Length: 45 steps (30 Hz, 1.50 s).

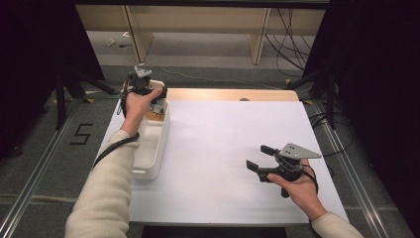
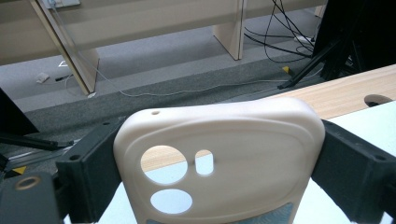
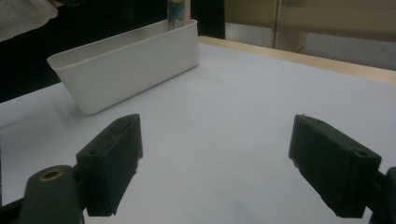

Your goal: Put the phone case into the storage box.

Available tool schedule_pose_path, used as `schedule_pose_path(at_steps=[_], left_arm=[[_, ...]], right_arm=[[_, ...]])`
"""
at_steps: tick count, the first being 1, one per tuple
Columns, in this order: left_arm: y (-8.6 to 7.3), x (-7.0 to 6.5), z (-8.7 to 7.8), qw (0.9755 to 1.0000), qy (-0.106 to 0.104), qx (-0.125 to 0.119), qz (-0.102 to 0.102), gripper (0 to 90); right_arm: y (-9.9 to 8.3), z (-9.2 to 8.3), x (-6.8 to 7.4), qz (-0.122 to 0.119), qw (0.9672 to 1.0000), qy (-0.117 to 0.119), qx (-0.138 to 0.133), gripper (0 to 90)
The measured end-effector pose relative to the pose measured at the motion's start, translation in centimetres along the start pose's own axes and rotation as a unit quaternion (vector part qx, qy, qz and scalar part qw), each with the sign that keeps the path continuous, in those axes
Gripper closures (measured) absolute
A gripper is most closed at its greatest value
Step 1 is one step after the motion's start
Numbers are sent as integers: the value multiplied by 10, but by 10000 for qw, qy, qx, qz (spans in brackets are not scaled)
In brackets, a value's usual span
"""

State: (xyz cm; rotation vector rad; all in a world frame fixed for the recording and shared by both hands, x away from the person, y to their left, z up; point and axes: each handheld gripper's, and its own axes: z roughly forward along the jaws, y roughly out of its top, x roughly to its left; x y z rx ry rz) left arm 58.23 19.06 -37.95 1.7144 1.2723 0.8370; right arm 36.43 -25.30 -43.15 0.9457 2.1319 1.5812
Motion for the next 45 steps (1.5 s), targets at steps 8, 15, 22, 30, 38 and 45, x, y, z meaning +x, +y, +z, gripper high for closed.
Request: schedule_pose_path(at_steps=[8,15,22,30,38,45], left_arm=[[-1,-1,2,10000,6,-12,-12,97],[-2,0,3,10000,7,0,-12,97],[-3,0,4,10000,4,-3,-41,96],[-6,0,6,10000,8,19,-74,96],[-9,1,8,10000,0,54,-82,95],[-10,1,9,10000,-4,71,-70,95]], right_arm=[[0,1,0,28,10000,24,8,185],[0,0,0,29,10000,20,-9,186],[0,0,0,37,10000,21,3,189],[0,0,0,43,10000,30,-8,190],[0,0,0,46,10000,27,-3,191],[0,0,0,45,10000,29,4,191]])
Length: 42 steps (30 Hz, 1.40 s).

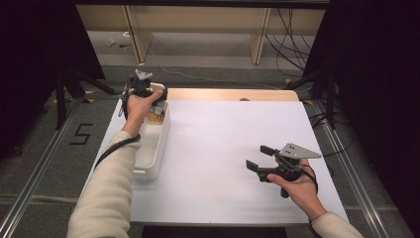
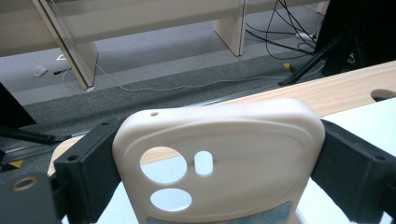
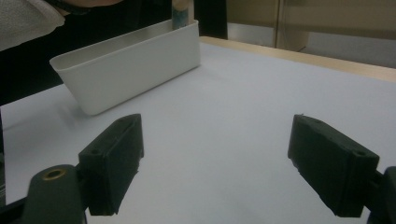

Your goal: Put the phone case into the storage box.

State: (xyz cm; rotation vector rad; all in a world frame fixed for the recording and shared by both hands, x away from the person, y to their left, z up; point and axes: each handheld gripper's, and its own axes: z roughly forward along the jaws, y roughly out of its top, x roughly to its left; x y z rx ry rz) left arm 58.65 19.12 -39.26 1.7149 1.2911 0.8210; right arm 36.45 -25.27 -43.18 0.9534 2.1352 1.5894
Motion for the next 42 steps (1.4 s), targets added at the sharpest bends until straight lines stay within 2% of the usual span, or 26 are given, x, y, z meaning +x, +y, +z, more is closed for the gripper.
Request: schedule_pose_path(at_steps=[42], left_arm=[[-2,-1,10,9999,58,112,-40,88]], right_arm=[[0,0,-1,3,10000,3,-2,193]])
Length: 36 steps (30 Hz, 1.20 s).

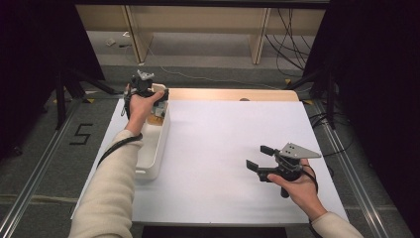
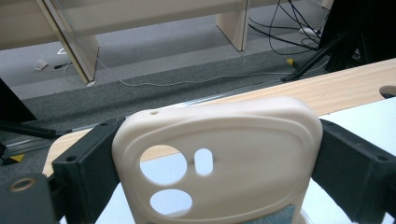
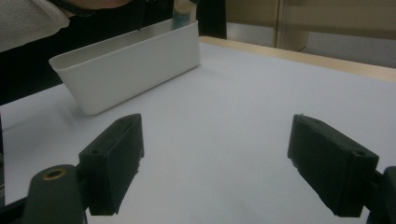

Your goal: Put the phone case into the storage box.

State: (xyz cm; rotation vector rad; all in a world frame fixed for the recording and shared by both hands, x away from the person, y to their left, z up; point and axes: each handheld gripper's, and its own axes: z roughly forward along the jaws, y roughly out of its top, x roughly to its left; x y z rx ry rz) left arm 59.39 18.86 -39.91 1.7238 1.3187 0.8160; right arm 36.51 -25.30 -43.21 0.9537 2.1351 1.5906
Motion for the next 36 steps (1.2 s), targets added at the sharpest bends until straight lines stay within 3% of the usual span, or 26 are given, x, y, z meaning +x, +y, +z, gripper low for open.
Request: schedule_pose_path(at_steps=[36], left_arm=[[2,0,3,9999,73,98,-62,73]], right_arm=[[0,1,0,-13,10000,16,6,190]])
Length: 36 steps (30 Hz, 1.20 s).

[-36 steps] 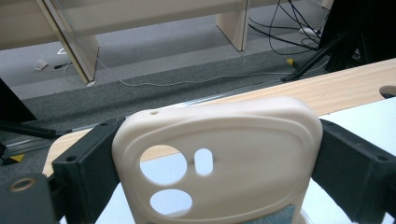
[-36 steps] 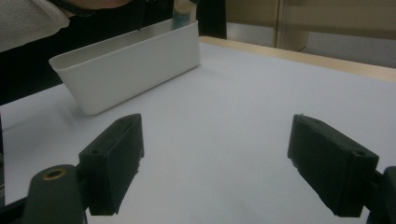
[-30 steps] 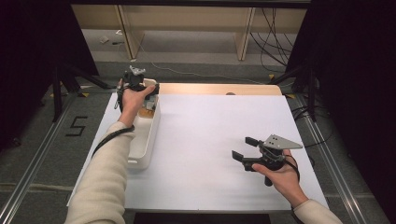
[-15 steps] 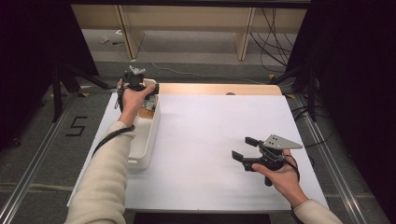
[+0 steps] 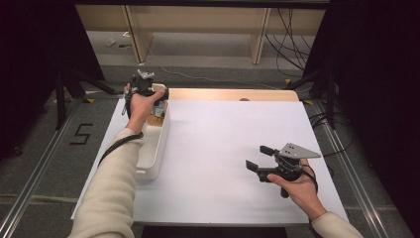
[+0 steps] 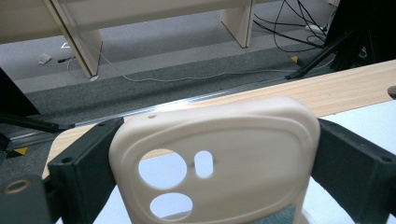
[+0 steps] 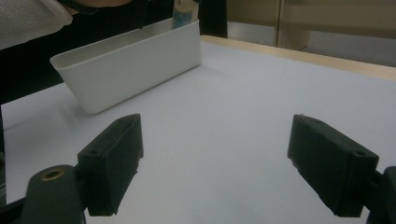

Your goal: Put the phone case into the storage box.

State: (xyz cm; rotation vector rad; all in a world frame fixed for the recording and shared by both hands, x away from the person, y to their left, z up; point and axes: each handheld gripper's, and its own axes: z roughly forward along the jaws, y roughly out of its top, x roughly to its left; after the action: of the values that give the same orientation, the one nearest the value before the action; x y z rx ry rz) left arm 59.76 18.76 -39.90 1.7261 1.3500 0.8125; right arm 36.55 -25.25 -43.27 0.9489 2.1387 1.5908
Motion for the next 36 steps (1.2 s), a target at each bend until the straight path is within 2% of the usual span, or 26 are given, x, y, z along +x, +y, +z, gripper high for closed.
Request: schedule_pose_path(at_steps=[16,36], left_arm=[[2,-2,1,9999,-99,-13,7,11],[16,-5,-12,9994,-99,-322,70,0]], right_arm=[[0,0,0,5,10000,6,7,189],[0,0,0,6,10000,-6,21,187]])
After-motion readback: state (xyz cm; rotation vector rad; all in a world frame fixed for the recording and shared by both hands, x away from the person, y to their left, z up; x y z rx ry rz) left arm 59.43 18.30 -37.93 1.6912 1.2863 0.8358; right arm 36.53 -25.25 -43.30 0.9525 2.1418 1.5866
